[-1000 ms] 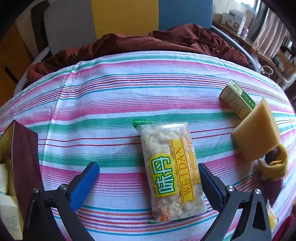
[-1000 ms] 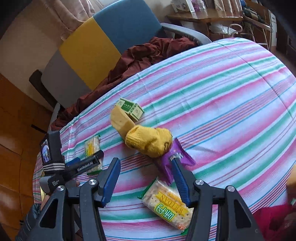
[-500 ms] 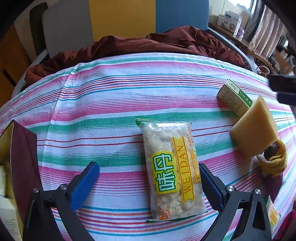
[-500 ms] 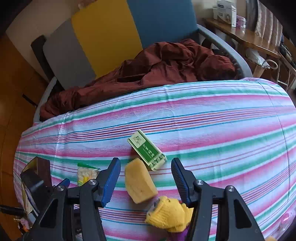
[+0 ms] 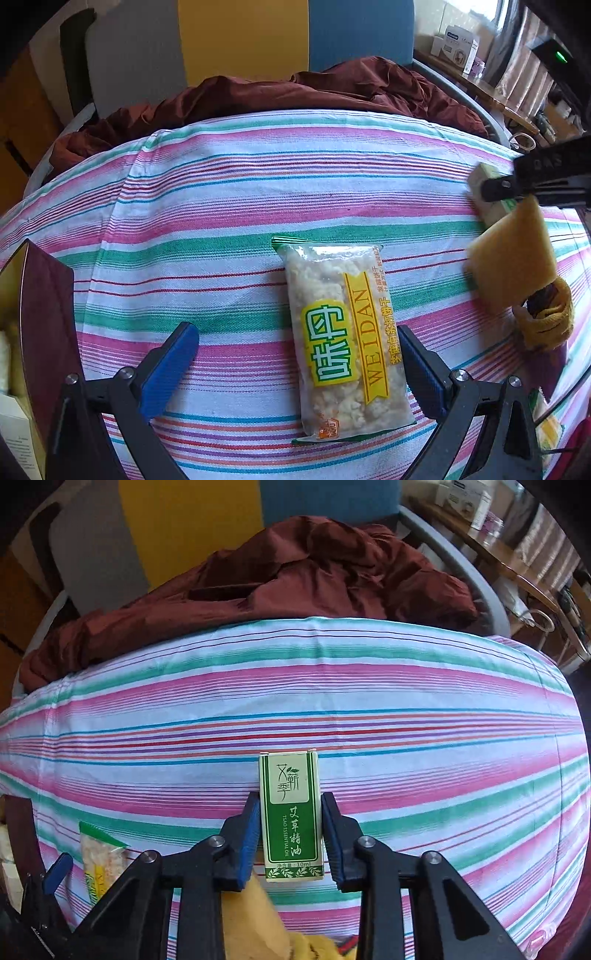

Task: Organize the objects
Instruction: 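Reach the left gripper to the WEIDAN cracker packet while the right gripper grasps the green oil box, then grasp the WEIDAN packet with the left gripper while the right gripper holds the green box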

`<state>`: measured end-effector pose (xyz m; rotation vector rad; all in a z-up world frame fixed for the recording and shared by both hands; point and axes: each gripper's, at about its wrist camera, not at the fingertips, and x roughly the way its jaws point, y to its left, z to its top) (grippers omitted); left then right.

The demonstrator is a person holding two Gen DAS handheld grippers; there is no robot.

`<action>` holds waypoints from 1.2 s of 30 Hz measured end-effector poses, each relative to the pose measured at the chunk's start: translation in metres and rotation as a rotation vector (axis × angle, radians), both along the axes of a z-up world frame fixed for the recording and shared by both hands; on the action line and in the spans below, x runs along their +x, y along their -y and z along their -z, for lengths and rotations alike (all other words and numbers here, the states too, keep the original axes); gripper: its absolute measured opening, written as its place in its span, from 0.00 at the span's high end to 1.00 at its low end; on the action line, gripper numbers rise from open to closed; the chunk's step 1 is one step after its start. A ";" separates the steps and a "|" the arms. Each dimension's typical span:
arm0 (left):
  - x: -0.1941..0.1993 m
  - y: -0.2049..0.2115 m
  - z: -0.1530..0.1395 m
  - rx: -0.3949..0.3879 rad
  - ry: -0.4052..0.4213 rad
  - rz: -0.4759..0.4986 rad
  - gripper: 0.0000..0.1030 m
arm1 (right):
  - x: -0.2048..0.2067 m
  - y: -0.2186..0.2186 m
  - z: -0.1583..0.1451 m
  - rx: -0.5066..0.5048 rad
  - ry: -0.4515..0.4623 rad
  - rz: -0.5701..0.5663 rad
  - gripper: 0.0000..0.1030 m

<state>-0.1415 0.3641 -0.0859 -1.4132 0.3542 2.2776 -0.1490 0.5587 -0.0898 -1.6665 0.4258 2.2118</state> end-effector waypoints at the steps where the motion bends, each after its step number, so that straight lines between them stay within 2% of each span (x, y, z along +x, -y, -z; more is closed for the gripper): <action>1: 0.002 0.001 0.000 -0.002 -0.006 0.003 0.00 | 0.011 -0.010 -0.001 0.011 -0.006 0.033 0.70; 5: 0.005 0.001 -0.003 -0.003 -0.012 0.011 0.00 | 0.067 -0.041 0.002 0.084 0.034 0.123 0.70; 9: 0.001 0.003 -0.002 -0.004 0.000 0.018 0.00 | 0.122 -0.060 0.021 0.030 0.055 0.212 0.70; 12: -0.002 0.006 -0.004 0.005 0.028 0.045 0.00 | 0.150 -0.065 0.023 -0.008 -0.031 0.244 0.70; 16: -0.005 0.018 -0.014 0.057 0.072 0.058 0.00 | 0.157 -0.067 0.020 -0.022 -0.055 0.254 0.70; 18: -0.004 0.023 -0.016 0.058 0.071 0.053 0.00 | 0.159 -0.068 0.019 -0.023 -0.060 0.245 0.69; 22: 0.005 0.014 -0.018 0.022 0.048 0.101 0.06 | 0.164 -0.073 0.016 -0.045 -0.067 0.252 0.69; 27: 0.014 -0.004 -0.016 -0.062 0.010 0.176 0.11 | 0.168 -0.072 0.012 -0.039 -0.056 0.241 0.68; 29: 0.015 -0.006 -0.015 -0.086 0.008 0.190 0.18 | 0.170 -0.072 0.011 -0.038 -0.053 0.238 0.68; 31: 0.016 -0.009 -0.014 -0.107 0.003 0.203 0.18 | 0.173 -0.073 0.010 -0.041 -0.053 0.238 0.68; 33: 0.016 -0.014 -0.015 -0.117 0.009 0.223 0.24 | 0.175 -0.073 0.008 -0.040 -0.052 0.238 0.68; 34: 0.016 -0.016 -0.017 -0.111 0.013 0.236 0.38 | 0.176 -0.073 0.008 -0.038 -0.050 0.236 0.68; 35: 0.017 -0.018 -0.019 -0.109 0.011 0.247 0.55 | 0.177 -0.073 0.007 -0.035 -0.048 0.234 0.68; 36: 0.019 -0.020 -0.021 -0.123 -0.012 0.247 0.56 | 0.178 -0.073 0.007 -0.033 -0.046 0.233 0.68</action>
